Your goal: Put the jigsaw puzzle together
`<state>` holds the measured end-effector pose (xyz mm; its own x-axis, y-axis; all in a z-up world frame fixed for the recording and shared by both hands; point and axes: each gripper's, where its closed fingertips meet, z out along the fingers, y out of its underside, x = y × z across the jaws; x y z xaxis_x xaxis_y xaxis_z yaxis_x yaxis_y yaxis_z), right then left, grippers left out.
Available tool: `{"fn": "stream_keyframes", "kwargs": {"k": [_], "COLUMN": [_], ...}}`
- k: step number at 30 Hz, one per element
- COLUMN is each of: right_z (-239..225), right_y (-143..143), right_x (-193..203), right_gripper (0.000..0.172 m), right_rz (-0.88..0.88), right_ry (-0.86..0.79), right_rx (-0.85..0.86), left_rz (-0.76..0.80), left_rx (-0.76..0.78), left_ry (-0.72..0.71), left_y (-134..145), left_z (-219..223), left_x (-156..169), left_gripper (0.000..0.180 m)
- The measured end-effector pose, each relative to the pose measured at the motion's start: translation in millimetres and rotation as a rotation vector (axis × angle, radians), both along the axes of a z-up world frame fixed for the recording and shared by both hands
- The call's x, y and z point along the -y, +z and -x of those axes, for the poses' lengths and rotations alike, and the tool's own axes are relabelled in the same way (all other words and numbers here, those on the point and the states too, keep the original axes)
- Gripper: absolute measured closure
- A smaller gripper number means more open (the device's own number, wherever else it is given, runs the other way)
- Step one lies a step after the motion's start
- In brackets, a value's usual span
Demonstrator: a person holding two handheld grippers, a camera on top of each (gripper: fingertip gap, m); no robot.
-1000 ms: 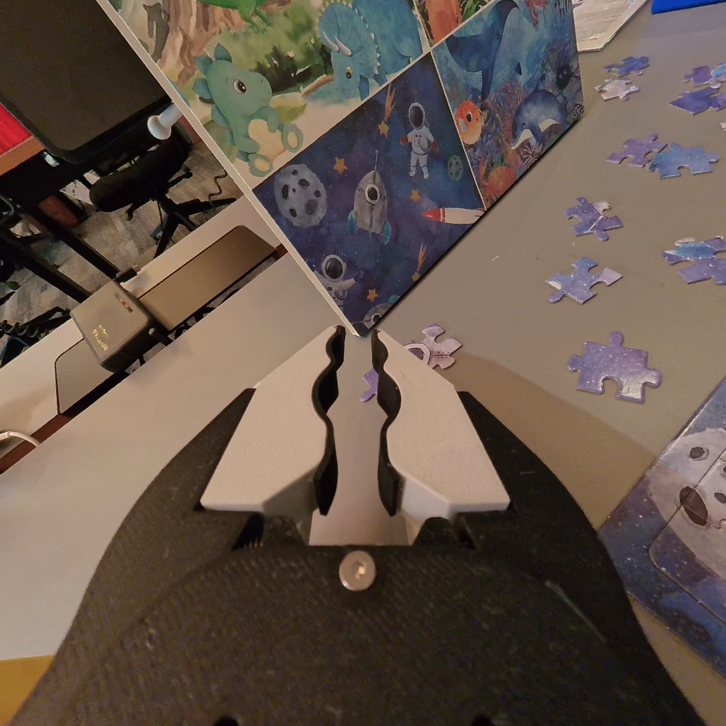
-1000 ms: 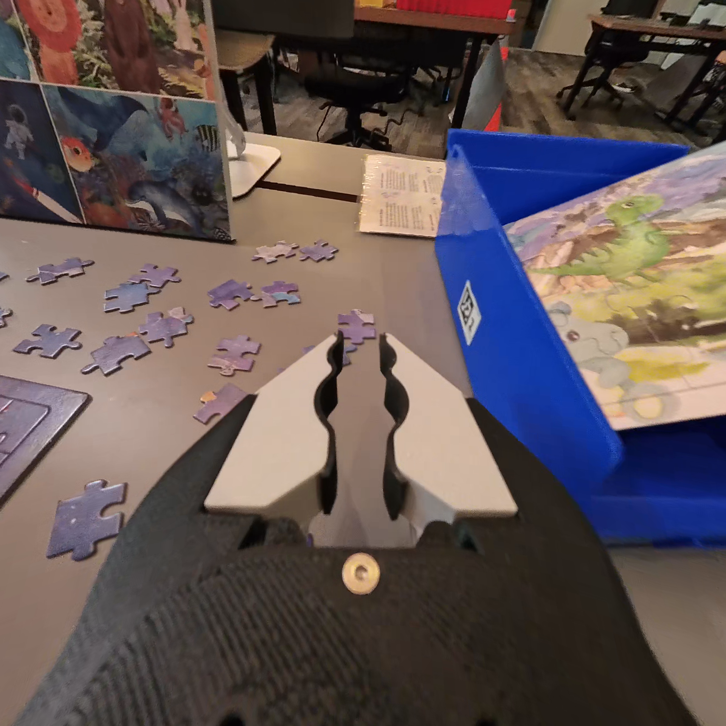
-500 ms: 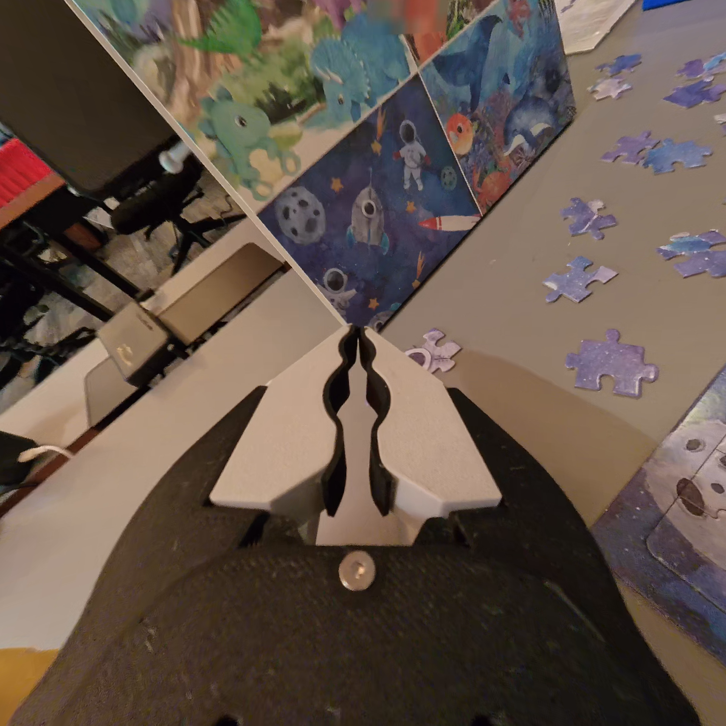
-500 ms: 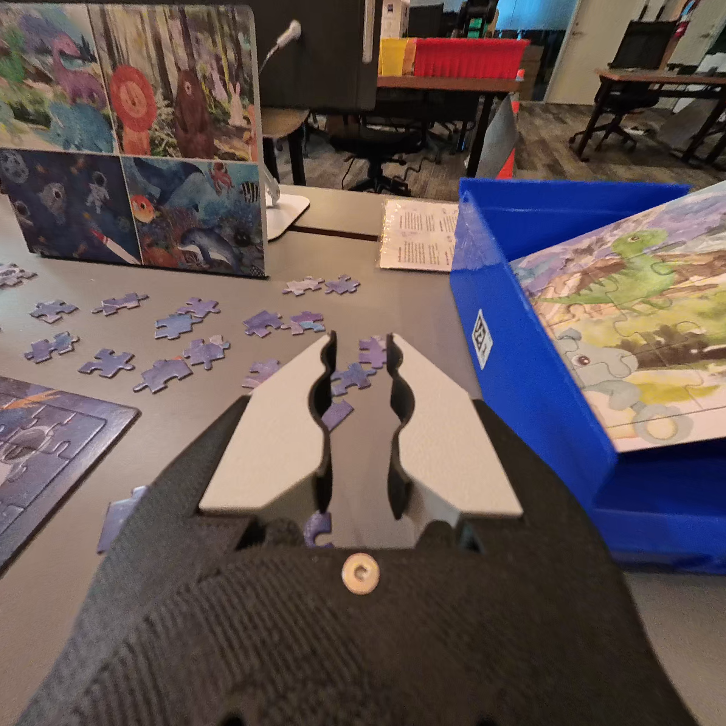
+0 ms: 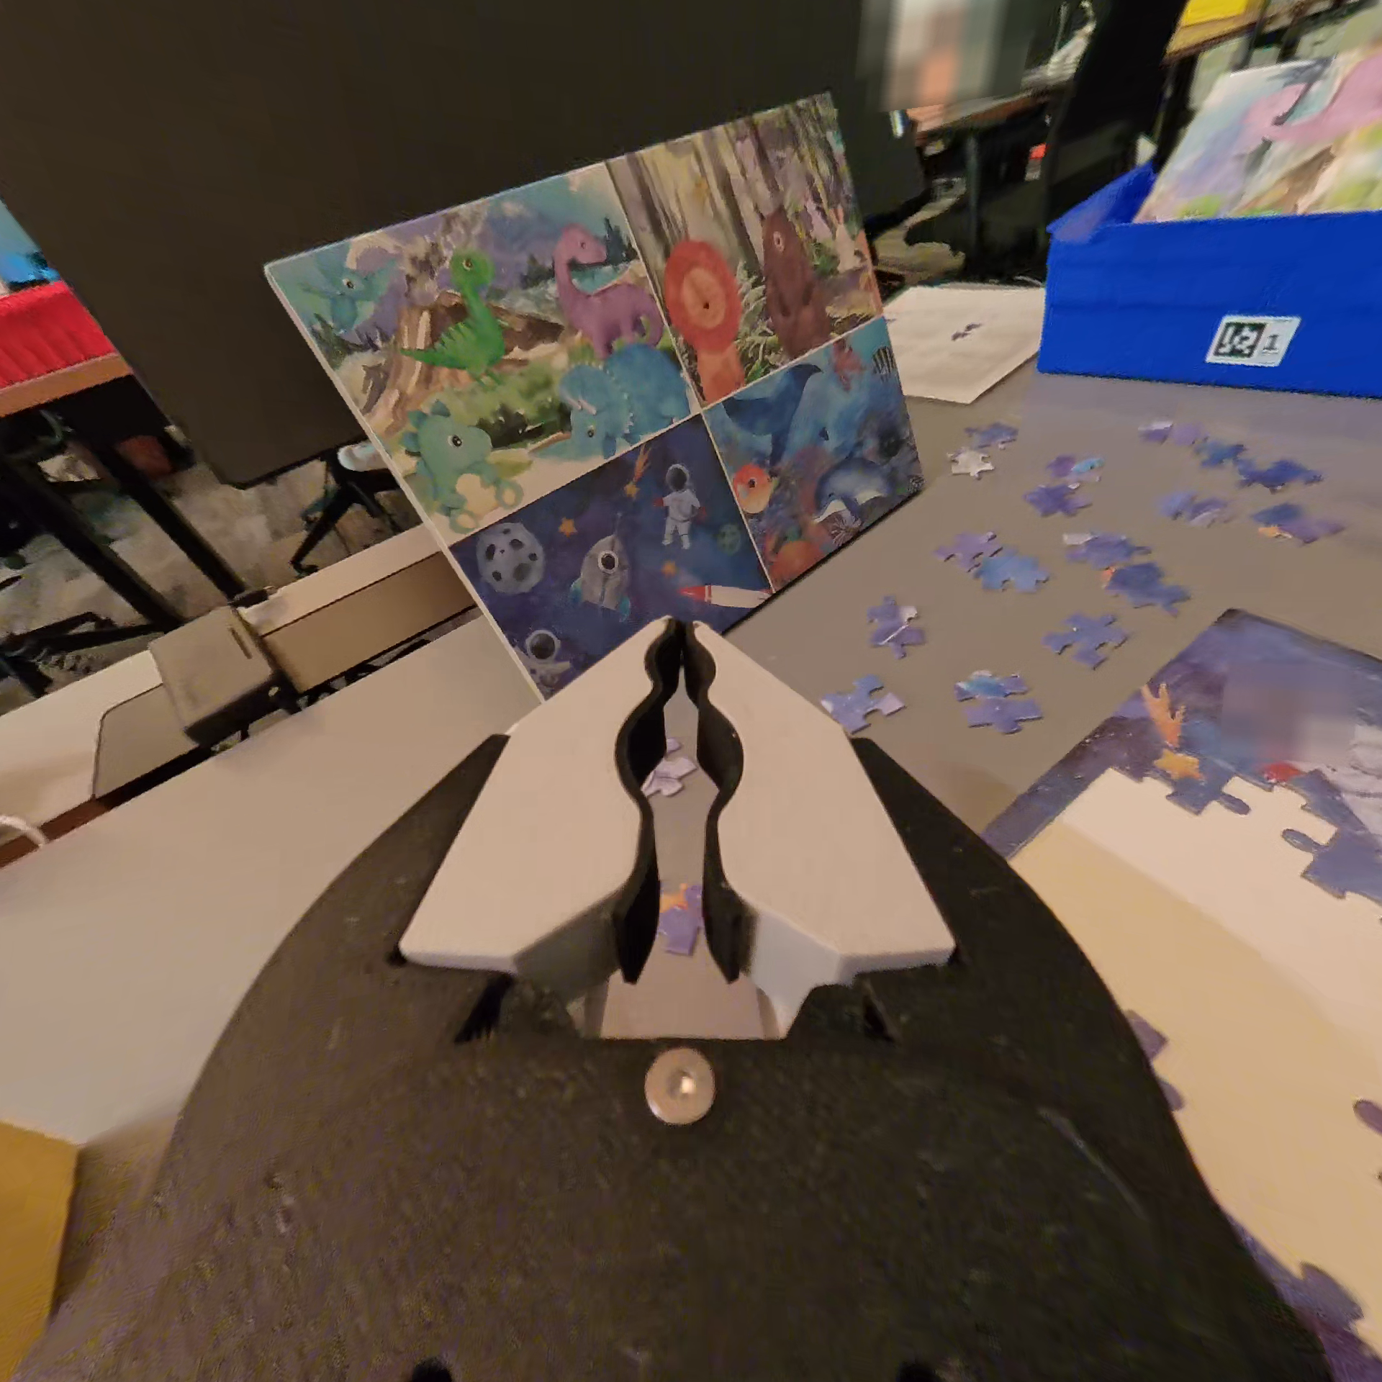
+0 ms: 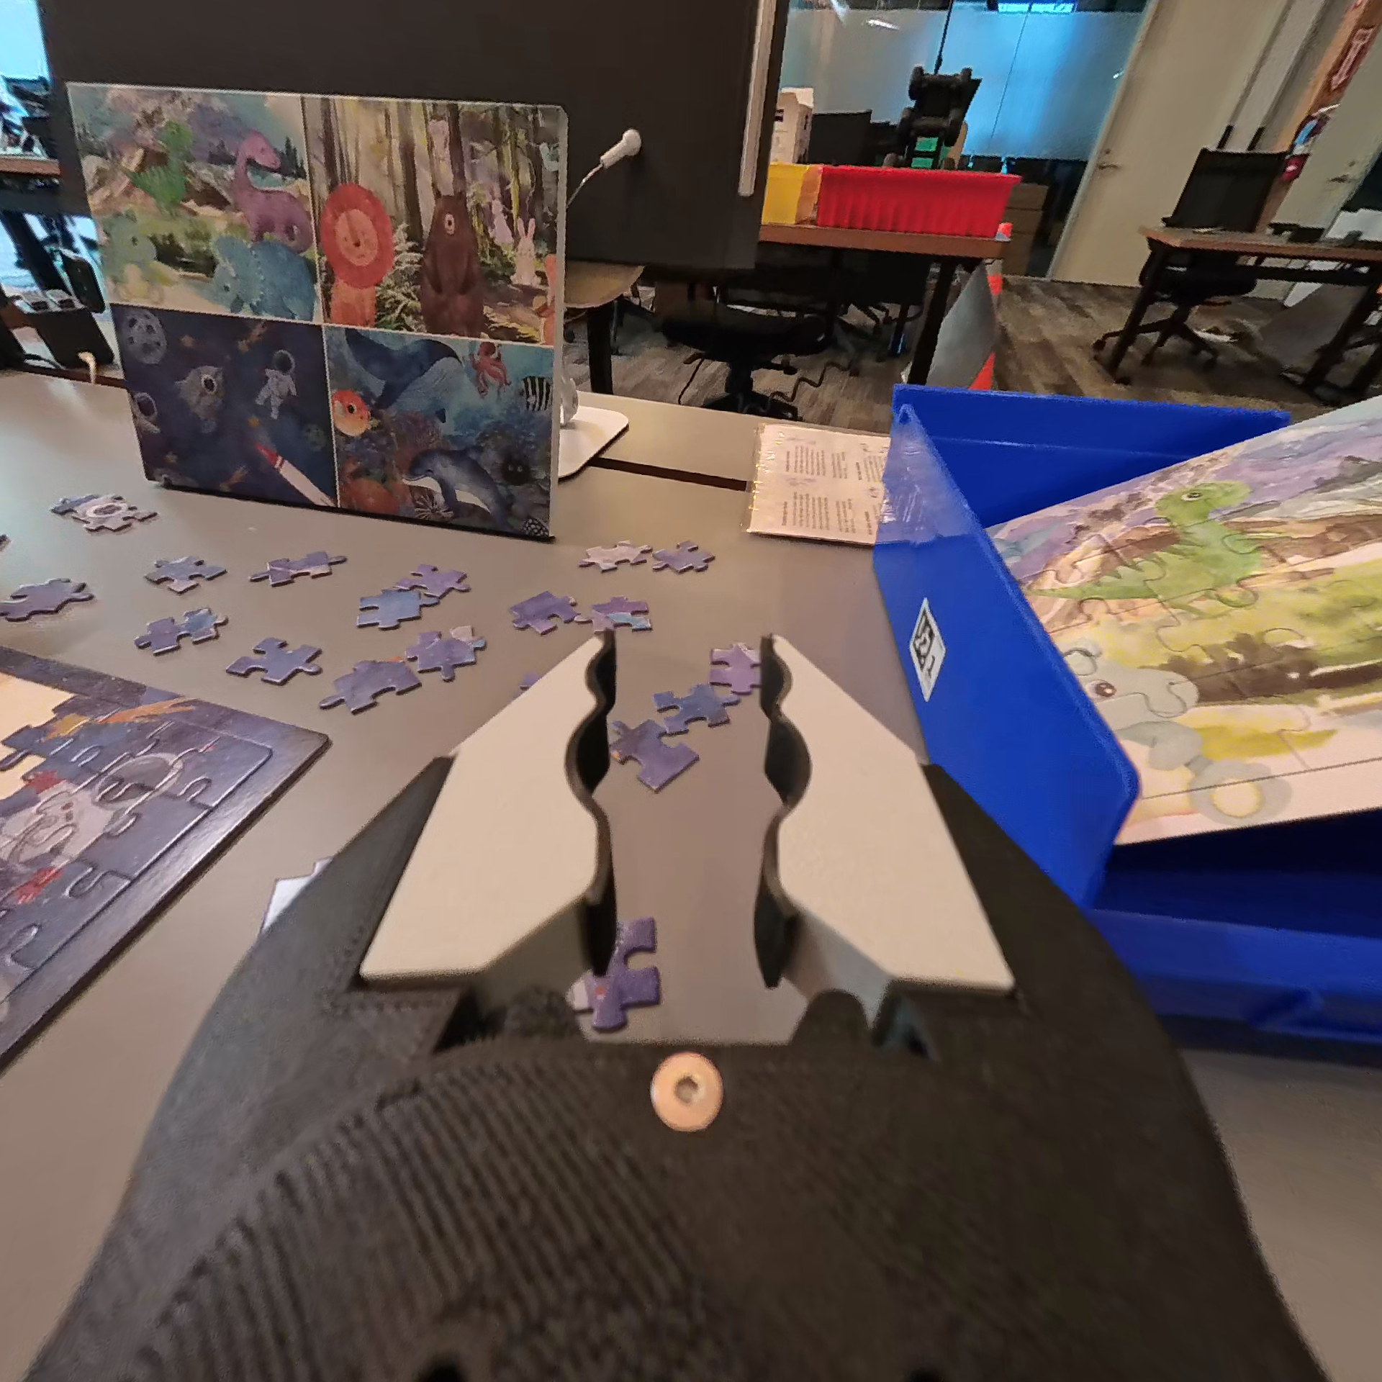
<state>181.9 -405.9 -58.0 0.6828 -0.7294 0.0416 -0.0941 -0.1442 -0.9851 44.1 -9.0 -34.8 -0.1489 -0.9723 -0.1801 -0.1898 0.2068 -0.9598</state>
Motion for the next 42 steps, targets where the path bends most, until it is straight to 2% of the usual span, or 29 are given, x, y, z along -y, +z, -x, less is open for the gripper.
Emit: {"fn": "stream_keyframes", "kwargs": {"k": [7, 9, 13, 16, 19, 24, 29, 33, 35, 41, 42], "right_z": [10.7, 13.4, 23.8, 35.1, 51.3, 63.2, 56.9, 49.8, 52.5, 52.7, 56.1], "right_y": [-9.1, -16.8, -43.3, -52.3, -60.1, -75.2, -97.4, -99.5, -99.2, -97.0, -92.0], "right_x": [13.5, 18.2, 22.0, 22.0, 20.3, 18.7, 20.9, 19.3, 14.0, 10.6, 3.6], "right_gripper": [0.133, 0.132, 0.124, 0.126, 0.132, 0.129, 0.121, 0.129, 0.143, 0.144, 0.161], "right_rz": [0.001, 0.031, 0.105, 0.154, 0.217, 0.304, 0.316, 0.361, 0.37, 0.353, 0.322], "right_ry": [0.029, 0.022, 0.019, 0.023, 0.043, 0.046, 0.046, 0.036, 0.069, 0.082, 0.107], "right_rx": [-0.039, -0.061, -0.187, -0.217, -0.222, -0.266, -0.448, -0.422, -0.411, -0.413, -0.408], "left_rz": [0.005, -0.014, -0.001, 0.025, 0.062, 0.093, 0.092, 0.127, 0.144, 0.215, 0.235], "left_rx": [0.053, 0.03, 0.08, 0.108, 0.124, 0.151, 0.16, 0.161, 0.14, 0.065, 0.052], "left_ry": [0.116, 0.158, 0.22, 0.253, 0.264, 0.262, 0.254, 0.233, 0.212, 0.152, 0.135], "left_y": [-8.3, -15.3, -9.7, -7.2, -6.7, -3.4, 5.1, 21.5, 29.1, 31.5, 27.8], "left_z": [30.7, 36.6, 51.1, 61.5, 69.1, 71.2, 56.3, 44.9, 38.3, 26.6, 25.9], "left_x": [14.4, 7.9, -5.5, -15.1, -19.7, -20.9, -27.7, -40.3, -47.5, -61.3, -59.6], "left_gripper": [0.18, 0.18, 0.18, 0.18, 0.18, 0.18, 0.18, 0.18, 0.18, 0.18, 0.18]}}
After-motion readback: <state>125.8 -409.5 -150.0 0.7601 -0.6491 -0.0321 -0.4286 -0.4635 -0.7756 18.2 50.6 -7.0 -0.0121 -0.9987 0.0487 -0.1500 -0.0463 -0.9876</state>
